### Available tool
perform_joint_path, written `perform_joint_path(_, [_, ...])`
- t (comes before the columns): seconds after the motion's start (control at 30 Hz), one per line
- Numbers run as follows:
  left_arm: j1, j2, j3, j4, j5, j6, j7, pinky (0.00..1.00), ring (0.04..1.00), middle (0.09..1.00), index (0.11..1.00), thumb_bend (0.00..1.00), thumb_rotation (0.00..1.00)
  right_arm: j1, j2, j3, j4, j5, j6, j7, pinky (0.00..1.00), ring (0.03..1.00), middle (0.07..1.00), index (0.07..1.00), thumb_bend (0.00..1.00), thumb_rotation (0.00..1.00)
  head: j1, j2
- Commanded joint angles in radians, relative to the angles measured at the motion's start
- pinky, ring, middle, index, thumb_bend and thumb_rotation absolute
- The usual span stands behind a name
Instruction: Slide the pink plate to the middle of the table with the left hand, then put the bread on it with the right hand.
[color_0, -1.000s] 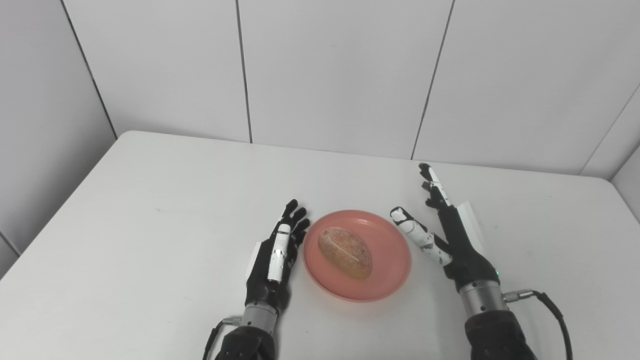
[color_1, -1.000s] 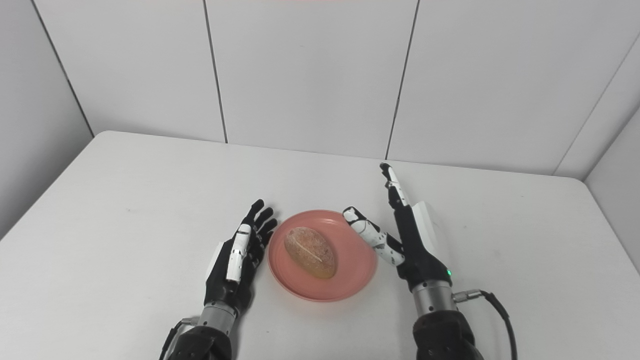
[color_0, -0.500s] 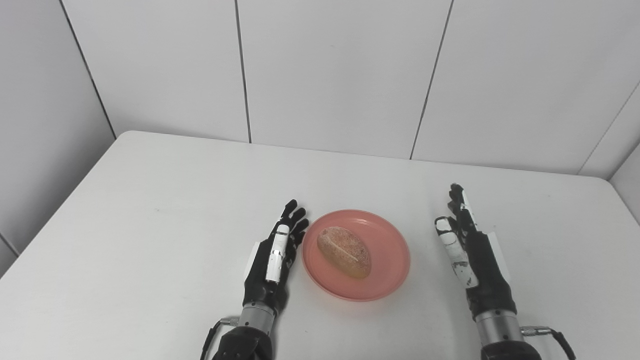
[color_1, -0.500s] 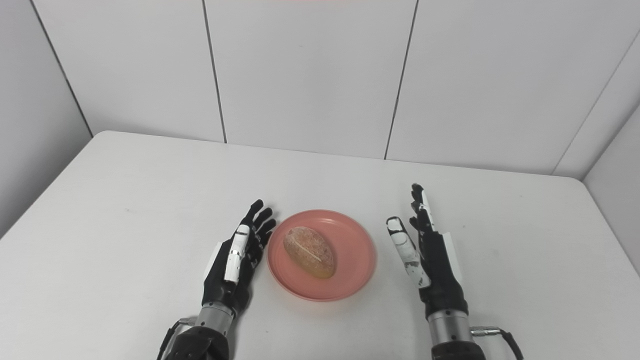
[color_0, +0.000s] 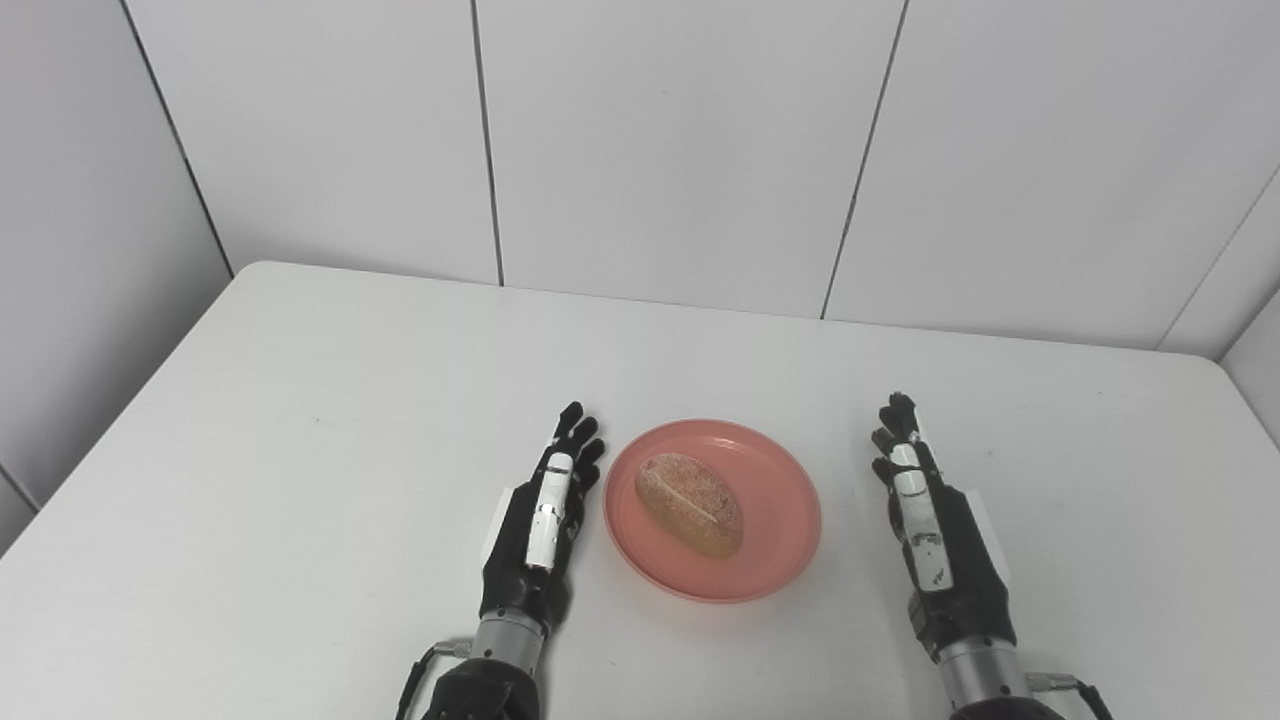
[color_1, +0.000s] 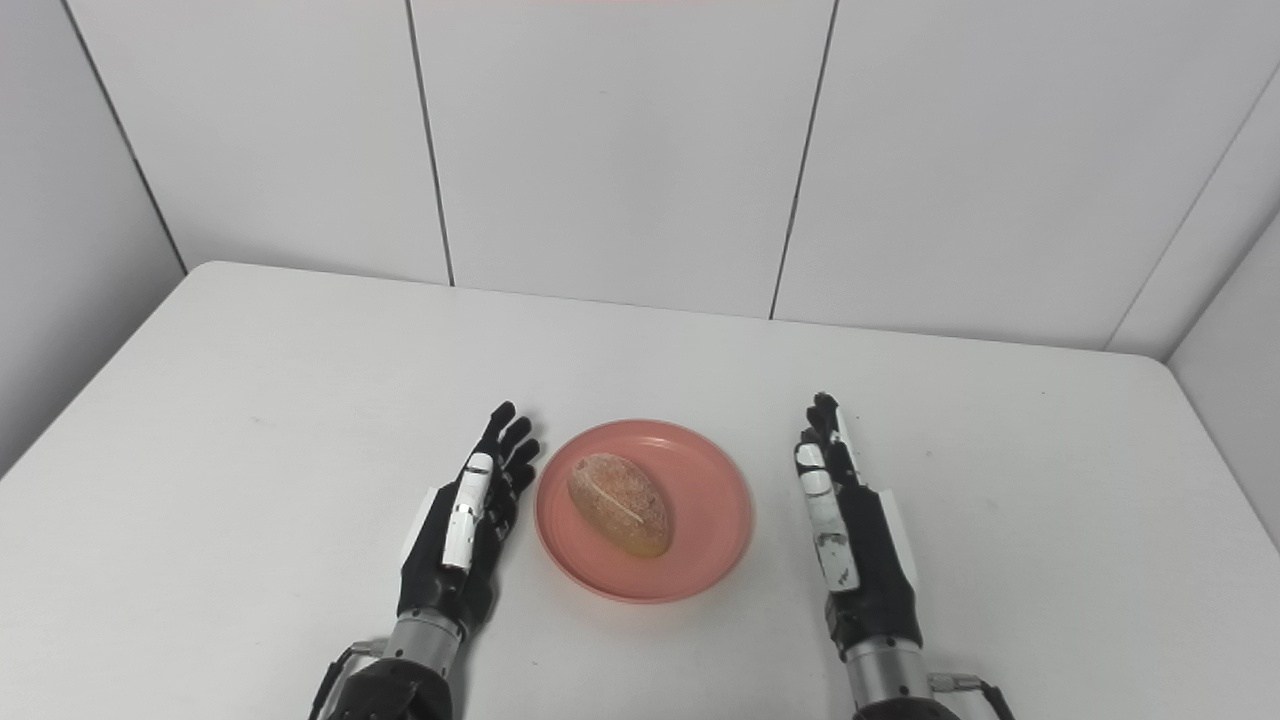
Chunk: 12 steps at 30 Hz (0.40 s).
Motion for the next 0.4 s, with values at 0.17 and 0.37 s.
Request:
perform_joint_path(0.17, [0.003, 0.006, -0.007, -0.022, -0.002, -0.004, -0.012, 1.00, 0.988, 0.997, 0.990, 0.40, 1.00, 0.007, 0.013, 0.008, -0.021, 0.032, -0.025, 0.010, 1.00, 1.000, 1.000, 1.000, 0.39, 1.00, -0.002, 0.005])
perform_joint_path(0.37, [0.001, 0.010, -0.005, -0.014, -0.007, -0.008, -0.016, 1.00, 0.990, 0.999, 0.995, 0.40, 1.00, 0.010, 0.023, 0.010, -0.024, 0.059, -0.008, 0.007, 1.00, 1.000, 1.000, 1.000, 0.37, 1.00, -0.001, 0.005])
